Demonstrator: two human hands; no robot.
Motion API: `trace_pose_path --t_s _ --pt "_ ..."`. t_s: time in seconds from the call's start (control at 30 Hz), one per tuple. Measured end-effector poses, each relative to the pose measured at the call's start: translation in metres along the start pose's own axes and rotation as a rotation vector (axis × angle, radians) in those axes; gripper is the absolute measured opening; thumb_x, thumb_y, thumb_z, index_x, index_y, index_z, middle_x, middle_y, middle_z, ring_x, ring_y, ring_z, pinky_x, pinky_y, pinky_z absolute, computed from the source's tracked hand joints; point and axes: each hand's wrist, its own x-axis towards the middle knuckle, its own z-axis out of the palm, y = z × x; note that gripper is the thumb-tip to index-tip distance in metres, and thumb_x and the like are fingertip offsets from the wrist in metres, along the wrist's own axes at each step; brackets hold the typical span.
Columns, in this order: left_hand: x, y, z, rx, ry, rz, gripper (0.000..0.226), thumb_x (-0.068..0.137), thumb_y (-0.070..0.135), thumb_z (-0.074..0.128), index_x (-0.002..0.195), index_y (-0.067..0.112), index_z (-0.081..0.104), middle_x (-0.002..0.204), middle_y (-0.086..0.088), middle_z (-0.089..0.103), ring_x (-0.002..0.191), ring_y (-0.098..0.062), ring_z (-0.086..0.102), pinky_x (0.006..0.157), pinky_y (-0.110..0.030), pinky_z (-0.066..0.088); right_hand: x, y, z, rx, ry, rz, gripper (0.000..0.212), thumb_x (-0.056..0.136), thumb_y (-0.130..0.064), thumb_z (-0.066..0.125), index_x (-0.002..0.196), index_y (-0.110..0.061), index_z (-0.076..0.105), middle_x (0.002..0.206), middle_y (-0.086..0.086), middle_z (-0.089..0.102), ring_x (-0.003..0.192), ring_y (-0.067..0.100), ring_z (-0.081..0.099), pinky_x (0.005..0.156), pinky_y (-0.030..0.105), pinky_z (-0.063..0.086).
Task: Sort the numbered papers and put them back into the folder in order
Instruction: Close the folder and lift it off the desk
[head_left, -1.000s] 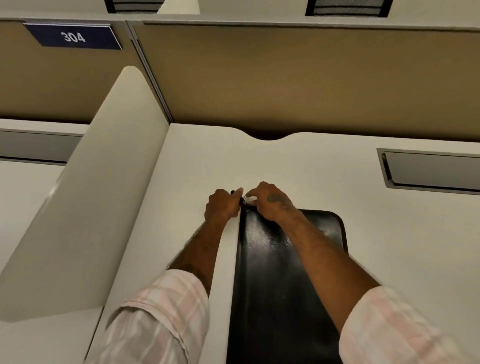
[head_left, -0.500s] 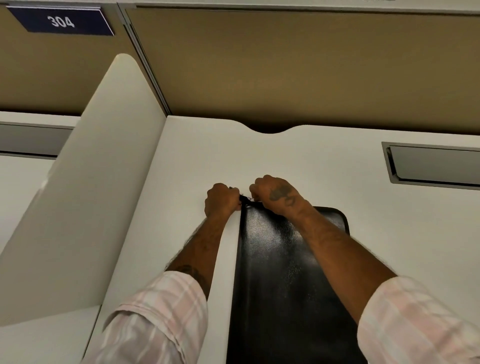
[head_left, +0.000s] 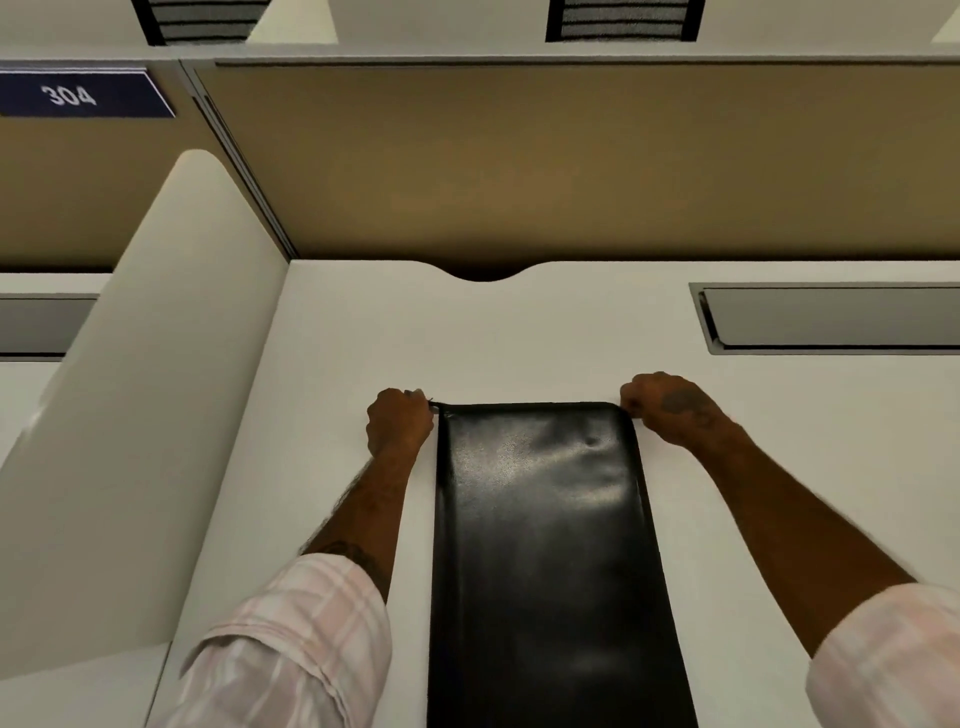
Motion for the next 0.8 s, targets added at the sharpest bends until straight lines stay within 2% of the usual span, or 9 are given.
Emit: trace_pose_path --t_s 0.07,0.13,0.27,0.33,0.4,0.47,0.6,0.73,0.8 --pt "-0.008 0.000 0.001 0.019 0.025 0.021 0.044 0.073 0.052 0.045 0.085 0.016 0.068 0.089 -0.009 0.073 0.082 -0.030 0.070 0.076 -0.051 0.060 -0.019 0.003 0.014 0.082 0.002 0.102 0.014 0.094 -0.014 0.056 0.105 -0.013 0.065 0.109 0.007 0.062 0.100 0.024 0.058 0.074 0.024 0.034" --pt "-0.022 0.001 -0.001 0.059 0.029 0.033 0.052 0.075 0.059 0.042 0.089 0.016 0.069 0.092 -0.010 0.072 0.084 -0.030 0.069 0.077 -0.048 0.059 -0.036 -0.003 0.027 0.247 0.077 0.199 0.009 0.093 -0.018 0.059 0.097 -0.013 0.065 0.103 0.008 0.064 0.095 0.026 0.060 0.074 0.028 0.040" --pt "-0.072 -0.004 -0.014 0.280 -0.084 -0.021 0.088 0.059 0.094 0.034 0.089 0.019 0.067 0.088 -0.004 0.070 0.083 -0.027 0.069 0.079 -0.044 0.058 -0.068 -0.026 0.034 0.451 0.212 0.350 0.007 0.094 -0.013 0.052 0.091 -0.010 0.057 0.084 0.006 0.060 0.074 0.024 0.057 0.063 0.027 0.040" --pt "-0.096 -0.006 -0.018 0.385 -0.179 -0.026 0.089 0.058 0.095 0.042 0.093 0.016 0.066 0.095 -0.006 0.068 0.091 -0.029 0.067 0.083 -0.042 0.057 -0.076 -0.037 0.032 0.540 0.266 0.420 0.008 0.095 -0.011 0.046 0.091 -0.010 0.053 0.083 0.007 0.058 0.072 0.024 0.057 0.061 0.029 0.045" --pt "-0.114 -0.010 -0.018 0.282 -0.307 -0.025 0.080 0.066 0.077 0.065 0.110 0.010 0.063 0.111 -0.009 0.066 0.102 -0.032 0.064 0.088 -0.044 0.055 -0.082 -0.045 0.028 0.631 0.297 0.497 0.009 0.095 -0.010 0.044 0.091 -0.012 0.053 0.085 0.008 0.058 0.071 0.023 0.058 0.060 0.029 0.049" --pt "-0.124 -0.013 -0.020 0.095 -0.361 -0.023 0.073 0.069 0.059 0.078 0.116 0.006 0.062 0.117 -0.011 0.066 0.103 -0.029 0.063 0.092 -0.043 0.054 -0.086 -0.050 0.016 0.710 0.328 0.555 0.009 0.095 -0.010 0.046 0.091 -0.011 0.054 0.086 0.008 0.059 0.070 0.022 0.059 0.061 0.031 0.053" --pt "-0.154 0.003 -0.049 -0.236 -0.384 0.114 0.058 0.074 0.056 0.076 0.112 0.014 0.065 0.109 0.001 0.069 0.096 -0.017 0.064 0.086 -0.032 0.053 -0.093 -0.055 -0.038 0.801 0.471 0.594 0.007 0.099 -0.015 0.051 0.094 -0.012 0.056 0.092 0.011 0.061 0.081 0.030 0.064 0.072 0.043 0.060" --pt "-0.197 -0.024 -0.064 -0.533 -0.653 0.043 0.065 0.074 0.053 0.076 0.124 0.014 0.061 0.120 -0.001 0.069 0.111 -0.024 0.065 0.102 -0.042 0.049 -0.100 -0.066 -0.107 0.861 0.591 0.506 0.006 0.098 -0.015 0.055 0.092 -0.017 0.055 0.098 0.011 0.062 0.083 0.028 0.067 0.067 0.040 0.061" --pt "-0.217 -0.045 -0.058 -0.568 -0.636 0.038 0.069 0.070 0.049 0.080 0.125 0.012 0.060 0.122 -0.003 0.069 0.112 -0.026 0.065 0.103 -0.043 0.049 -0.106 -0.074 -0.137 0.830 0.632 0.439 0.014 0.098 -0.016 0.055 0.085 -0.022 0.054 0.095 0.009 0.062 0.079 0.024 0.066 0.063 0.038 0.061"
